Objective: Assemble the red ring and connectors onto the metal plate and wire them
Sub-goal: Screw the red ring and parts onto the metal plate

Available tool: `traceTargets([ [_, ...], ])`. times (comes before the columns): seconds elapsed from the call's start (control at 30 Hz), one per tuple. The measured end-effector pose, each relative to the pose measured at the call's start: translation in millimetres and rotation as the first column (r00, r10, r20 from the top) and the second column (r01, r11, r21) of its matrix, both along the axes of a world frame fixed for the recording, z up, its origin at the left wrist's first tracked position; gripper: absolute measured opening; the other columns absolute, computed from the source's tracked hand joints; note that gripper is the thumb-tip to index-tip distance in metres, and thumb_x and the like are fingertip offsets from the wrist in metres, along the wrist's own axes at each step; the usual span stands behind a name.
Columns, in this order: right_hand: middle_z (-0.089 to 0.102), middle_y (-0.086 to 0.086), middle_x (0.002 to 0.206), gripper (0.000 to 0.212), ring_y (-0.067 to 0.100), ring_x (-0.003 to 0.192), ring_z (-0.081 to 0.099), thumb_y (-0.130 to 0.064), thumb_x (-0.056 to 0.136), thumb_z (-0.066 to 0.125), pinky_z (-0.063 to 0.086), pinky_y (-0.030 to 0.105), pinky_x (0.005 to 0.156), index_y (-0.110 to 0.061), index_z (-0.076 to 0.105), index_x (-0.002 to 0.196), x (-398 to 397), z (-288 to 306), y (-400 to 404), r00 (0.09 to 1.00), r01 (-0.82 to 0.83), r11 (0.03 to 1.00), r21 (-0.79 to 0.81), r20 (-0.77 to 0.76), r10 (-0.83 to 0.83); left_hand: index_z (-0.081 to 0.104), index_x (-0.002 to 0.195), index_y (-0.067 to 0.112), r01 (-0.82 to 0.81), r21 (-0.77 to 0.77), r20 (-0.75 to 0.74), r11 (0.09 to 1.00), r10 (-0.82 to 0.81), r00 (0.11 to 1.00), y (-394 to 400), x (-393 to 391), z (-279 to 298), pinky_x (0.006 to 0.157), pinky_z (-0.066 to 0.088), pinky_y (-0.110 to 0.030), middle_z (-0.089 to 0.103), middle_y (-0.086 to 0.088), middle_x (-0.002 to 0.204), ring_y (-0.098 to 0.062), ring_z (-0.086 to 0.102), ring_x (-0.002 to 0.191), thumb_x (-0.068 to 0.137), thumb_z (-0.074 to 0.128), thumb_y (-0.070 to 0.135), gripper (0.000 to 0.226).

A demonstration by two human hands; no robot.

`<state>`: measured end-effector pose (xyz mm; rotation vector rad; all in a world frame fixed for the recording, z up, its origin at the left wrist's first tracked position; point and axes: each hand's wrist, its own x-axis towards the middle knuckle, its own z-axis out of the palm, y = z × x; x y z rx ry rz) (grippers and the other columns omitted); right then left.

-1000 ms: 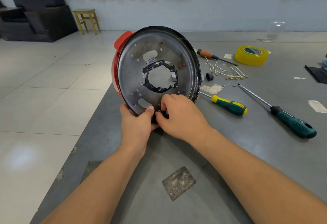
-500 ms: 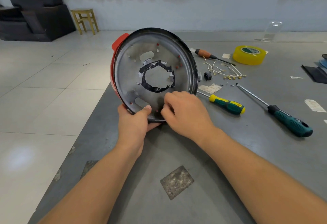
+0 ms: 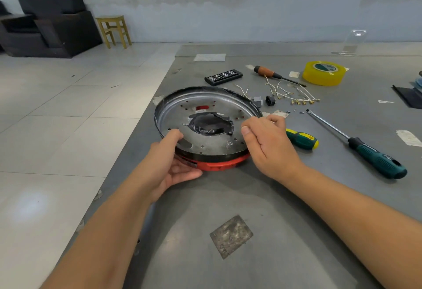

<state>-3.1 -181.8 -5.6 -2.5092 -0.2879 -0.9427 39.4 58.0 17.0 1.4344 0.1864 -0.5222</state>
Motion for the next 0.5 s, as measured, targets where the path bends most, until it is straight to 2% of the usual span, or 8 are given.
traceTargets([
  [0.07, 0.048, -0.007, 0.074, 0.027, 0.014, 0.072, 0.043, -0.027, 0.107, 0.034, 0.036, 0.045, 0.094, -0.020, 0.053, 0.090, -2.7, -1.6, -0.2, 0.999, -0.033, 0.999, 0.034, -0.008, 0.033, 0.064, 0.116, 0.000, 0.090, 0.106, 0.002, 0.990, -0.091, 0.996, 4.0, -2.3, 5.5, 0.060, 0.063, -0.032, 0.076, -0.031, 0.090, -0.034, 0.079, 0.076, 0.099, 0.055, 0.049, 0.052],
  [0.13, 0.050, -0.006, 0.075, 0.027, 0.014, 0.073, 0.045, -0.026, 0.107, 0.034, 0.037, 0.041, 0.093, -0.018, 0.054, 0.090, -6.8, -3.6, -0.7, 0.998, -0.067, 0.997, 0.044, -0.005, 0.067, 0.064, 0.117, -0.002, 0.152, 0.189, -0.004, 0.970, -0.154, 0.988, 7.4, -2.7, 10.3, 0.059, 0.063, -0.031, 0.075, -0.032, 0.089, -0.036, 0.079, 0.077, 0.100, 0.051, 0.056, 0.062],
  [0.23, 0.052, -0.005, 0.077, 0.027, 0.018, 0.075, 0.049, -0.025, 0.106, 0.036, 0.037, 0.034, 0.091, -0.017, 0.056, 0.090, -11.7, -4.8, 0.3, 0.994, -0.104, 0.994, 0.041, 0.013, 0.104, 0.064, 0.113, -0.004, 0.183, 0.330, 0.000, 0.926, -0.194, 0.981, 9.4, -1.5, 14.9, 0.059, 0.064, -0.033, 0.075, -0.031, 0.085, -0.036, 0.079, 0.076, 0.101, 0.043, 0.067, 0.075],
  [0.33, 0.052, -0.004, 0.077, 0.030, 0.018, 0.075, 0.049, -0.025, 0.106, 0.036, 0.035, 0.031, 0.090, -0.013, 0.059, 0.091, -14.6, -5.5, 2.3, 0.994, -0.110, 0.994, 0.010, 0.014, 0.110, 0.050, 0.119, 0.013, 0.131, 0.473, 0.068, 0.871, -0.184, 0.981, 9.7, 0.4, 15.4, 0.059, 0.064, -0.033, 0.076, -0.026, 0.076, -0.031, 0.077, 0.065, 0.103, 0.036, 0.070, 0.061],
  [0.4, 0.051, -0.004, 0.077, 0.030, 0.018, 0.075, 0.048, -0.025, 0.106, 0.036, 0.034, 0.030, 0.090, -0.013, 0.059, 0.091, -15.6, -5.9, 2.0, 0.993, -0.115, 0.993, 0.002, 0.012, 0.115, 0.049, 0.117, 0.014, 0.087, 0.559, 0.125, 0.824, -0.188, 0.974, 10.6, 2.3, 12.9, 0.065, 0.065, -0.035, 0.076, -0.021, 0.072, -0.029, 0.077, 0.063, 0.100, 0.033, 0.075, 0.065],
  [0.47, 0.050, -0.006, 0.077, 0.028, 0.017, 0.075, 0.048, -0.024, 0.106, 0.037, 0.034, 0.030, 0.091, -0.013, 0.059, 0.091, -15.9, -5.9, 2.1, 0.992, -0.123, 0.992, -0.004, 0.014, 0.123, 0.054, 0.110, 0.013, 0.017, 0.659, 0.203, 0.752, -0.200, 0.959, 12.7, 2.6, 9.6, 0.077, 0.065, -0.042, 0.078, -0.016, 0.075, -0.029, 0.078, 0.069, 0.095, 0.030, 0.083, 0.076],
  [0.5, 0.050, -0.006, 0.078, 0.028, 0.017, 0.075, 0.048, -0.023, 0.106, 0.038, 0.034, 0.030, 0.091, -0.013, 0.060, 0.092, -15.6, -6.0, 2.2, 0.992, -0.126, 0.992, -0.006, 0.015, 0.126, 0.056, 0.117, 0.015, -0.051, 0.706, 0.268, 0.706, -0.200, 0.943, 14.0, 2.8, 7.2, 0.084, 0.064, -0.046, 0.079, -0.015, 0.087, -0.030, 0.078, 0.080, 0.092, 0.029, 0.086, 0.080],
])
